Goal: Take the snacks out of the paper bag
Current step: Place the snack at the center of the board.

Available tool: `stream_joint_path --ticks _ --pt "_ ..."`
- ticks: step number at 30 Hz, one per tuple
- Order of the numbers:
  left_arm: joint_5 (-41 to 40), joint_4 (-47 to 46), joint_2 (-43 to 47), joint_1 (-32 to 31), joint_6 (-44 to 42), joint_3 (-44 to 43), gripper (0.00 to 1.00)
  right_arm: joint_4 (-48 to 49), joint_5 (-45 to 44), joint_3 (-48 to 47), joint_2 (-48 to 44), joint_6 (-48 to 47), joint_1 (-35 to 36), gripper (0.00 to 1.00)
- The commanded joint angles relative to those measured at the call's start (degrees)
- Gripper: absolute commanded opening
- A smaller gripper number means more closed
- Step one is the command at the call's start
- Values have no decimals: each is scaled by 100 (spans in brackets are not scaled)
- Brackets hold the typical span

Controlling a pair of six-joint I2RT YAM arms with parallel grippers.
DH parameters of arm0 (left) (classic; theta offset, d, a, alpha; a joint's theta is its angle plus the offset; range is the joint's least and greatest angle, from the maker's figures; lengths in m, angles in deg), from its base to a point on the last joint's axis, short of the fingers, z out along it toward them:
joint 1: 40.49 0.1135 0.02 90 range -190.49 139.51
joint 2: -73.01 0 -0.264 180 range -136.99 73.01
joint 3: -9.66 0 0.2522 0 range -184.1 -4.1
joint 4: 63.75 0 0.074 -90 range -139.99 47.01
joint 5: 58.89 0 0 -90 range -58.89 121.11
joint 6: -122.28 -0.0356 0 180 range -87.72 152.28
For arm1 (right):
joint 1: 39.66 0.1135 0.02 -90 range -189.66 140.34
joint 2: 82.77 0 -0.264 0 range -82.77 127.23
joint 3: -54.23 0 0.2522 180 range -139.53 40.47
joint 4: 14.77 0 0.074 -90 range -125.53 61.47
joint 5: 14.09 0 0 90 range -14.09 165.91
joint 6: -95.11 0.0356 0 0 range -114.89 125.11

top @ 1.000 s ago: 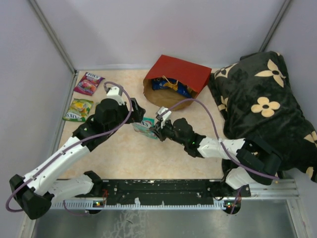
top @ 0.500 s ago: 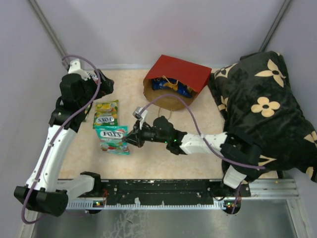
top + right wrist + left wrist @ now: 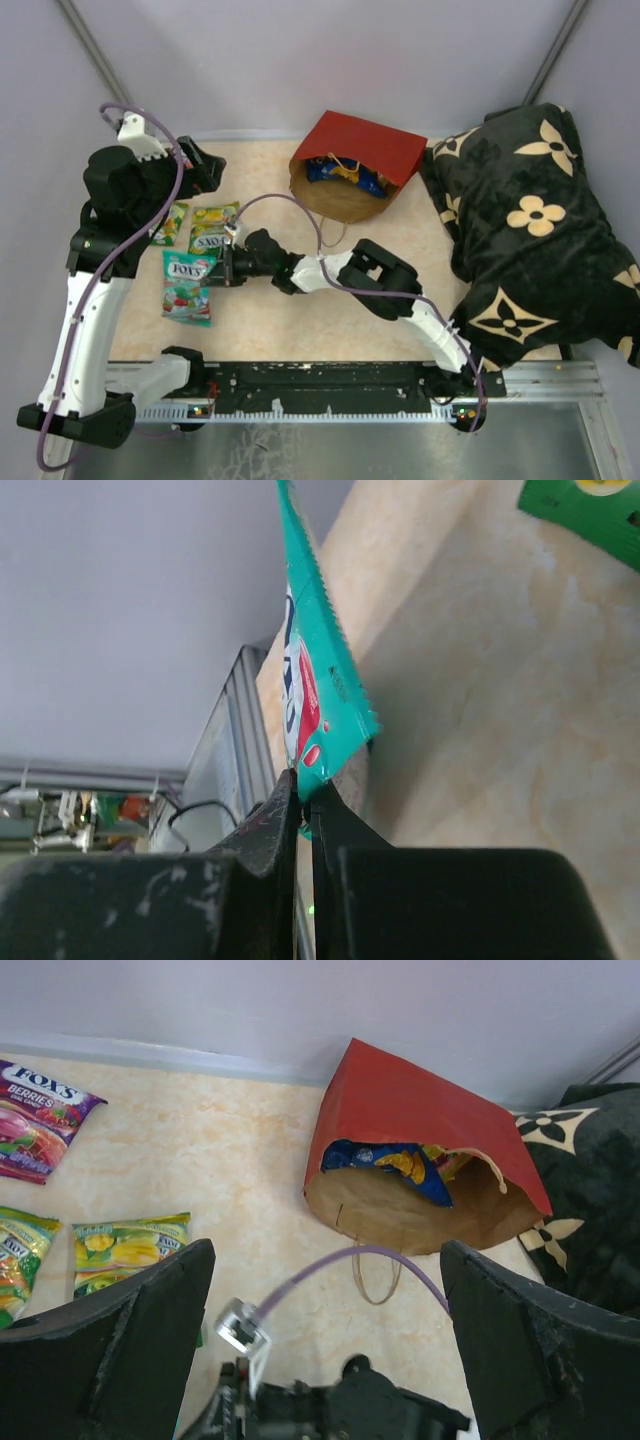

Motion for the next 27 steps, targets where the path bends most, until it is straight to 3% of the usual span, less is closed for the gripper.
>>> stream_joint_path --ticks 1,9,21,25,27 --pt "184 445 299 1 -214 -207 100 -616 -377 -1241 521 500 230 0" --pt "395 588 371 5 -283 -129 100 -1302 -1141 -2619 1487 1013 451 0" --pt "609 636 320 5 -352 -28 100 -2945 -760 -5937 3364 695 519 0" --pt "667 580 312 6 -344 74 100 -2832 -560 -6121 3631 782 523 1" --pt "695 550 297 5 -331 114 100 -2730 -433 -6150 3680 805 535 8"
